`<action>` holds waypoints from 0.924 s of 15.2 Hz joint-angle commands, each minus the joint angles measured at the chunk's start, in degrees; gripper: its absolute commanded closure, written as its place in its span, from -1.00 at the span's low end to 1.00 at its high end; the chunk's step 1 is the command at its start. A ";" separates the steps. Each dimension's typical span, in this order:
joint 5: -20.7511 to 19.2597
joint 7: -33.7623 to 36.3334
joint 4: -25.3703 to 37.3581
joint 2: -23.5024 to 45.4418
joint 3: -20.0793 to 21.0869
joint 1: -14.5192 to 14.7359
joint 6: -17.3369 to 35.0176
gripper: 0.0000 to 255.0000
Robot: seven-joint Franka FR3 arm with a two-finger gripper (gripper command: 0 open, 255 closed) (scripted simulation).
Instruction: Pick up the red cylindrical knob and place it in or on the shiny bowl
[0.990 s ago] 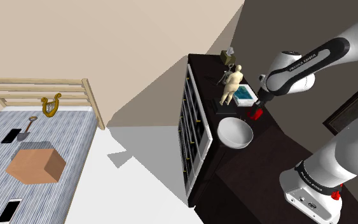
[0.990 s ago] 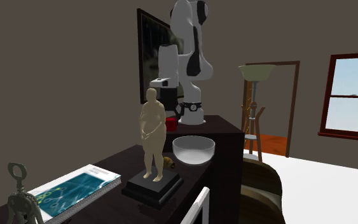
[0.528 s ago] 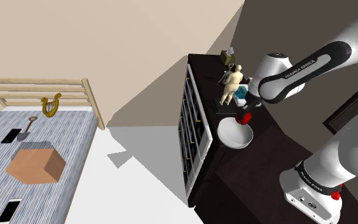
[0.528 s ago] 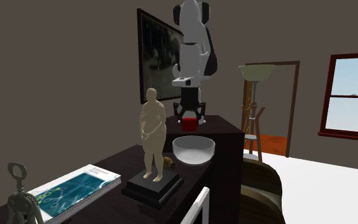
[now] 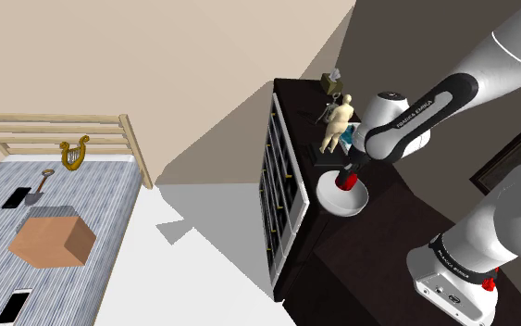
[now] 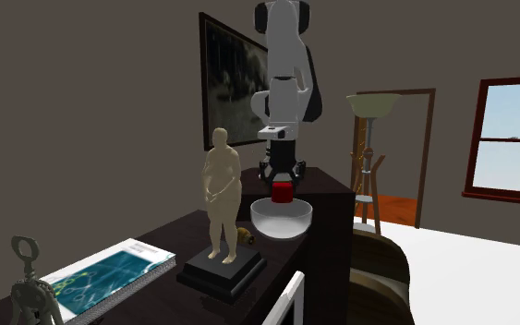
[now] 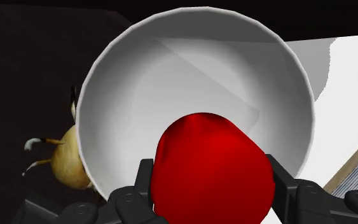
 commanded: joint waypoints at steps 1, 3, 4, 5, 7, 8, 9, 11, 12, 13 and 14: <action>2.03 -1.43 0.21 2.52 0.27 0.23 2.29 1.00; 4.42 -3.14 0.51 4.94 0.95 0.15 4.33 1.00; 5.71 -4.06 0.69 6.16 1.49 -0.06 5.32 1.00; 7.03 -5.02 0.90 7.37 2.15 -0.38 6.30 1.00; 7.07 -5.05 0.92 7.49 2.32 -0.54 6.41 1.00; 7.07 -5.05 0.92 7.49 2.34 -0.56 6.40 1.00; 7.07 -5.05 0.92 7.49 2.34 -0.56 6.40 1.00; 7.07 -5.05 0.92 7.49 2.35 -0.57 6.40 1.00; 7.07 -5.05 0.92 7.49 2.35 -0.57 6.40 1.00; 7.07 -5.05 0.92 7.49 2.35 -0.57 6.40 1.00; 7.07 -5.05 0.92 7.49 2.35 -0.56 6.40 -1.00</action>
